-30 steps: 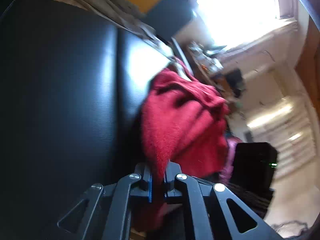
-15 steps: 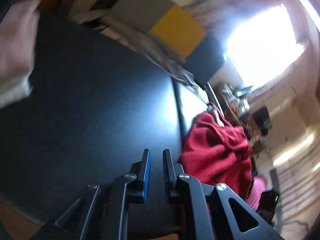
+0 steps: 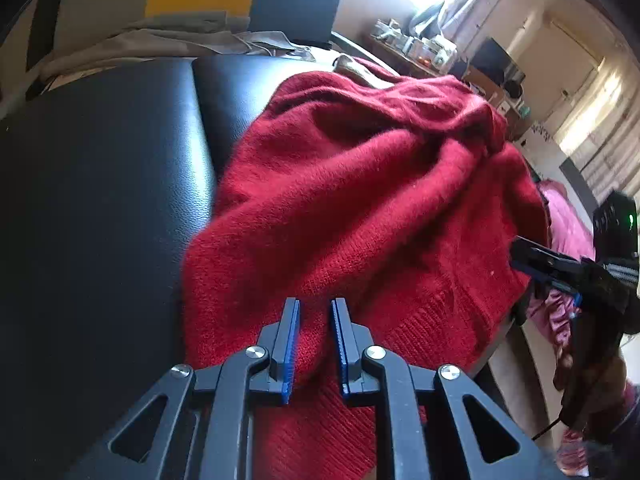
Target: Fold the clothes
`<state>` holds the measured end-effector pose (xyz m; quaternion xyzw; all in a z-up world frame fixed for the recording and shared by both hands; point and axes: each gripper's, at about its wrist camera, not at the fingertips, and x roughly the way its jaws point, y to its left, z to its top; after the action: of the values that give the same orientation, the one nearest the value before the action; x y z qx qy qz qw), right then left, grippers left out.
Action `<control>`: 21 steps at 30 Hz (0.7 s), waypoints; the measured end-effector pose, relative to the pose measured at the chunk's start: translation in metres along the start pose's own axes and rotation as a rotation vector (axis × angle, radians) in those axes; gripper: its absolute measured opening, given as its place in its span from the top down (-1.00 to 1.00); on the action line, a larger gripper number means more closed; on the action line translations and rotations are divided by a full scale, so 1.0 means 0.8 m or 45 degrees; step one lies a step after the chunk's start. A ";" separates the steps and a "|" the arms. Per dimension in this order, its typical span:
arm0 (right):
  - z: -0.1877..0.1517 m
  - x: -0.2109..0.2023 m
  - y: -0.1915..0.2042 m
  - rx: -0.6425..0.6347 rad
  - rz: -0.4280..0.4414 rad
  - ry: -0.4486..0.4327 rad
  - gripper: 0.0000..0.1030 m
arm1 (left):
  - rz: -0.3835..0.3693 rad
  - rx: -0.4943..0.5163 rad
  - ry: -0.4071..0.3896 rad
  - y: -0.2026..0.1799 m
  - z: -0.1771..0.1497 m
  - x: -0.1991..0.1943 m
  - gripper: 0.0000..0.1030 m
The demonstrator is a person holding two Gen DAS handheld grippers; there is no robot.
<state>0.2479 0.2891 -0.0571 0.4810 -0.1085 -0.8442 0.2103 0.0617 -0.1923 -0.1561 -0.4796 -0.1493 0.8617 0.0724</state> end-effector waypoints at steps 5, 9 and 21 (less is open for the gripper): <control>0.021 0.068 0.048 -0.157 -0.101 0.034 -1.00 | 0.053 0.014 0.020 0.016 -0.011 -0.002 0.58; 0.019 0.106 0.095 -0.330 -0.156 0.095 -1.00 | 0.207 0.101 0.038 0.018 -0.022 -0.020 0.70; 0.008 0.141 0.186 -0.465 0.202 0.224 -1.00 | 0.728 -0.015 0.052 0.103 -0.058 -0.077 0.63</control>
<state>0.2292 0.1050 -0.0829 0.4966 0.0276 -0.7855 0.3683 0.1356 -0.2779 -0.1564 -0.5198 -0.0115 0.8365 -0.1731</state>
